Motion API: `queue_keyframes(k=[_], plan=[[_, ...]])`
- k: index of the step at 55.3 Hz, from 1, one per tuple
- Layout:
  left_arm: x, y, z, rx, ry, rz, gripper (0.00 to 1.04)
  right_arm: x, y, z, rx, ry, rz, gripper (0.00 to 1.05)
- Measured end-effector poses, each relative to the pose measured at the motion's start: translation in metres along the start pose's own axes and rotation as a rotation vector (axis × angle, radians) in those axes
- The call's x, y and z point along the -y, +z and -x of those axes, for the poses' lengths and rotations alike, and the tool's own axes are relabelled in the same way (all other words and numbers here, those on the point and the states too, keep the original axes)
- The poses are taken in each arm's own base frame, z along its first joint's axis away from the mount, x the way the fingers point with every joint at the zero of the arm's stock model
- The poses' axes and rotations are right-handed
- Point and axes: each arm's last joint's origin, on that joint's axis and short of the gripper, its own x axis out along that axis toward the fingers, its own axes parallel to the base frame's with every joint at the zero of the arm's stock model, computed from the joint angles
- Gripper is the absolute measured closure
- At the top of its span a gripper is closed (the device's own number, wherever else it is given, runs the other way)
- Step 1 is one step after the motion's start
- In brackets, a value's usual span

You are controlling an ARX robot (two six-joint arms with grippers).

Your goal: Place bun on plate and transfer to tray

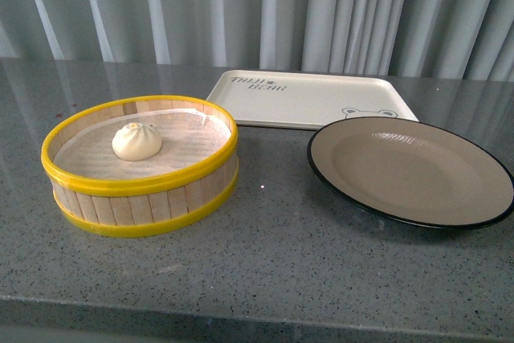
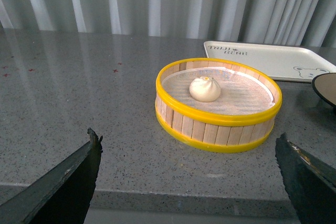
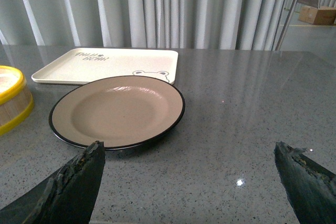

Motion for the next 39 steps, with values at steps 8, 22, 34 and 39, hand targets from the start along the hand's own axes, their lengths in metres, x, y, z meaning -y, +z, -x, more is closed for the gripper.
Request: queue_keyframes(k=[8, 22, 34, 39], plan=[[0.0000, 0.0000, 0.0000, 0.000, 0.000, 0.000, 0.07, 0.0000, 0.0001, 0.0000, 0.000, 0.000, 0.000, 0.08], [0.0000, 0.0000, 0.0000, 0.000, 0.000, 0.000, 0.07, 0.0000, 0.0000, 0.0000, 0.000, 0.000, 0.000, 0.08], [0.0000, 0.0000, 0.0000, 0.000, 0.000, 0.000, 0.07, 0.0000, 0.0001, 0.0000, 0.000, 0.000, 0.000, 0.08], [0.0000, 0.0000, 0.0000, 0.000, 0.000, 0.000, 0.07, 0.0000, 0.0000, 0.0000, 0.000, 0.000, 0.000, 0.08]])
